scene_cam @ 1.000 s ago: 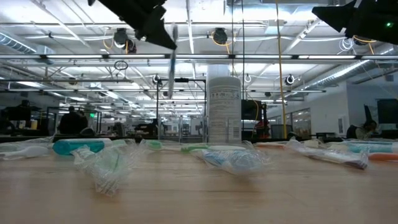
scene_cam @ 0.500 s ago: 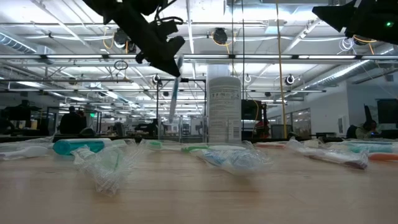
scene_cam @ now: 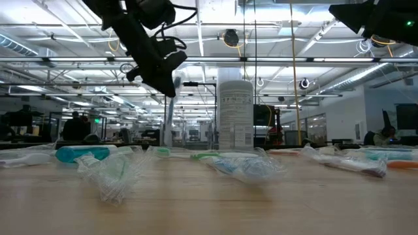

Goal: Pick & Place toothbrushing station
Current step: Put the blue toothbrush into the transparent organizer, then adjust the orange toothbrush on the table

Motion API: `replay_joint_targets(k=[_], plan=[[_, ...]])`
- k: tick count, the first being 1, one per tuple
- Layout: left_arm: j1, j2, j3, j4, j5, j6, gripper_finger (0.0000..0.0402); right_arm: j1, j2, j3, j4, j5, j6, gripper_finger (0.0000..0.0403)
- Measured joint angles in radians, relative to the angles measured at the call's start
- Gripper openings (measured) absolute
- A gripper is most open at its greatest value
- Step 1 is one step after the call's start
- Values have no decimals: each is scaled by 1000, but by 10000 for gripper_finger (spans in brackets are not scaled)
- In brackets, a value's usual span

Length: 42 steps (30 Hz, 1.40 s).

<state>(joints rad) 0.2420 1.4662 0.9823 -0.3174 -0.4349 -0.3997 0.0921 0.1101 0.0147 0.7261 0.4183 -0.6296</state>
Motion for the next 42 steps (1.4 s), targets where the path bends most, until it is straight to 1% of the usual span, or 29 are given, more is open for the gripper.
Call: replay_joint_targets(k=[4, 8, 10, 13, 16, 21, 26, 29, 32, 35, 38, 42], plan=[[-1, 0, -38, 32, 15, 0, 97, 0, 0, 0, 2, 0, -1, 105], [0, 0, -63, 28, -25, -47, 122, 0, 0, 0, 2, 0, 9, 105], [0, 0, -63, 28, -31, -44, 129, 0, 0, 0, 2, 0, 14, 105], [-2, -17, -63, 21, -32, -28, 131, 0, 0, 0, 2, 0, 15, 105], [-13, -58, -64, 23, -9, -9, 131, 0, 0, 0, 2, 1, 16, 105], [-75, -139, -63, 21, 19, 78, 131, 0, 0, 0, -5, 0, 27, 105], [-174, -160, -63, -35, 113, 142, 131, 0, 0, 0, -4, 0, 92, 105], [-234, -157, -63, -91, 164, 173, 131, 0, 18, 6, 1, -3, 160, 105], [-285, -150, -63, -125, 171, 203, 131, 0, 86, 35, -11, -4, 228, 105], [-319, -151, -63, -112, 168, 248, 131, 0, 201, 75, -58, -15, 274, 105], [-337, -151, -63, -88, 165, 263, 131, 0, 367, 146, -55, -51, 326, 105], [-342, -151, -63, -55, 164, 266, 131, 0, 597, 248, -62, -55, 372, 105]])
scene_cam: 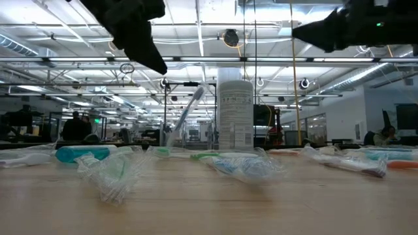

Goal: Pick & Place toothbrushing station
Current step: Adjust the orange toothbrush on the table

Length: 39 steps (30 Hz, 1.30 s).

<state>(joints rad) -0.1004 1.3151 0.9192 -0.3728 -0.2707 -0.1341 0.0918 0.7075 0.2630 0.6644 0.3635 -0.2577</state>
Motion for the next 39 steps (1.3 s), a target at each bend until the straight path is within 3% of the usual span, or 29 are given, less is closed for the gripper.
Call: replay_joint_targets(k=[4, 11, 15, 21, 27, 33, 39], plan=[[0, 0, 0, 15, 0, 1, 131, -1, 203, 135, -154, -1, 79, 105], [1, 0, 0, 12, 0, 1, 131, -5, 449, 443, -709, -76, 312, 105], [1, 0, 0, 10, 0, 2, 131, 16, 483, 476, -882, -133, 485, 104], [1, 0, 0, 11, -1, 69, 131, 109, 461, 440, -1102, -95, 797, 85], [1, 0, 0, 15, -1, 74, 131, 231, 418, 390, -1141, 159, 1055, 48], [1, 0, 0, 40, -1, 78, 131, 343, 411, 290, -1111, 32, 1339, 19], [2, 0, 0, 46, -1, 78, 131, 349, 412, 159, -993, 31, 1350, 14]])
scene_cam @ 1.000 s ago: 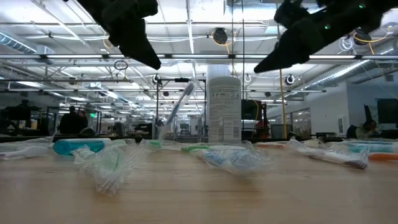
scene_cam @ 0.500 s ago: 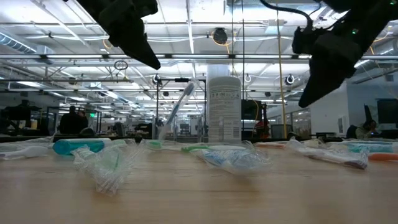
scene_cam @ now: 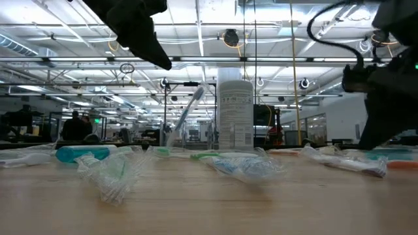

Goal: Pick & Place toothbrushing station
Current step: Adjust the orange toothbrush on the table, then put the blue mouthwash into the transparent organizer

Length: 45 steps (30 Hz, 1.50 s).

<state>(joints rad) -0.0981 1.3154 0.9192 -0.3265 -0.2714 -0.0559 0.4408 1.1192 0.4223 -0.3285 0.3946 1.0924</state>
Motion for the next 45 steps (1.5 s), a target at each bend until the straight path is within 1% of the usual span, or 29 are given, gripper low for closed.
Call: replay_joint_targets(k=[5, 9, 11, 13, 16, 17, 20, 23, 26, 29, 30, 33, 36, 40, 43, 45], plan=[[0, 0, 0, 38, 0, 25, 131, -25, -1, -90, 138, -1, -15, 19], [0, 0, 0, 75, -1, 94, 131, -47, -10, -104, 163, -3, -128, 29], [0, 0, 0, 91, -1, 124, 131, -67, -18, -107, 192, 0, -240, 34], [0, 0, 0, 111, 0, 144, 131, -91, -40, -109, 247, 39, -369, 39], [0, 0, 0, 131, 0, 146, 131, -129, -68, -106, 411, 122, -619, 46], [0, 0, 0, 136, 0, 132, 131, -142, -75, -107, 477, 168, -714, 48], [0, 0, 0, 124, 2, 49, 131, -187, -78, -107, 740, 280, -1008, 53], [0, 0, 1, 31, 42, -46, 131, -244, -78, -107, 982, 281, -1201, 60], [0, 0, 1, -84, 100, -205, 131, -290, -78, -107, 1127, 262, -1324, 73], [-15, 12, 1, -200, 122, -433, 131, -331, -78, -106, 1185, 259, -1422, 90], [-22, 17, 0, -231, 122, -469, 131, -345, -78, -106, 1192, 259, -1448, 97], [-31, 38, 0, -290, 140, -476, 132, -389, -78, -106, 1193, 257, -1498, 121], [-24, 73, 0, -311, 150, -485, 141, -425, -78, -106, 1223, 256, -1557, 145], [4, 126, 0, -309, 150, -533, 167, -458, -78, -106, 1294, 255, -1621, 174], [25, 162, 0, -330, 148, -572, 193, -461, -79, -106, 1289, 254, -1626, 190], [35, 185, 0, -342, 144, -641, 208, -461, -79, -106, 1277, 254, -1644, 198]])
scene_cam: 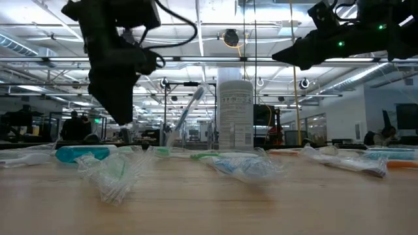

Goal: Pick & Place toothbrushing station
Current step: Put the blue mouthwash into the transparent organizer

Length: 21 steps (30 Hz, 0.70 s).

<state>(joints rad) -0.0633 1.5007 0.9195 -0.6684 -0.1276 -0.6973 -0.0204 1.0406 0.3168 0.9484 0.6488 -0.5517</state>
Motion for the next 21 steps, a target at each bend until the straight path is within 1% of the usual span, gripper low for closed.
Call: replay_joint_targets(k=[3, 8, 15, 19, 21], plan=[[8, 32, 0, -20, 16, -119, 223, 0, 0, 0, 14, 2, -35, 206], [-18, 87, 0, -35, 34, -203, 227, -1, 0, 0, 60, 1, -46, 207], [-44, 190, 0, -29, 23, -220, 228, -1, 0, 0, 80, 1, -47, 208], [-41, 217, 5, -16, 20, -228, 226, -1, 0, 0, 80, 1, -47, 206], [-37, 218, 4, -11, 24, -222, 215, -1, 0, 0, 81, 1, -46, 207]])
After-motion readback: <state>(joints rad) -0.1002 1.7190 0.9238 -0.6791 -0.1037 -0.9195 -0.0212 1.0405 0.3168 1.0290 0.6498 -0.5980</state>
